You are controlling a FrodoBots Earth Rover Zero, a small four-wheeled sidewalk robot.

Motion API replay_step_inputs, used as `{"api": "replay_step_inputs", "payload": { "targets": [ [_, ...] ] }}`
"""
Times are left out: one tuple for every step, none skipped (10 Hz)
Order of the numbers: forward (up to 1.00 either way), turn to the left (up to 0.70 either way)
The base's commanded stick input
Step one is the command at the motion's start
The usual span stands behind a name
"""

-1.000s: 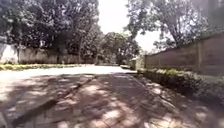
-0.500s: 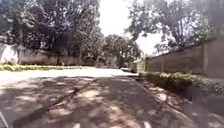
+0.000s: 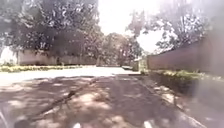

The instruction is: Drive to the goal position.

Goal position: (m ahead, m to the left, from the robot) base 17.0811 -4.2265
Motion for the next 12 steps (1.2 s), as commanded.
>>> {"api": "replay_step_inputs", "payload": {
  "targets": [
    [0.7, 0.0],
    [0.7, 0.0],
    [0.7, 0.0],
    [0.7, 0.0],
    [0.7, 0.0],
    [0.7, 0.0],
    [0.7, 0.0],
    [0.7, 0.0],
    [0.7, 0.0],
    [0.7, 0.0],
    [0.7, 0.0],
    [0.7, 0.0]
  ]
}}
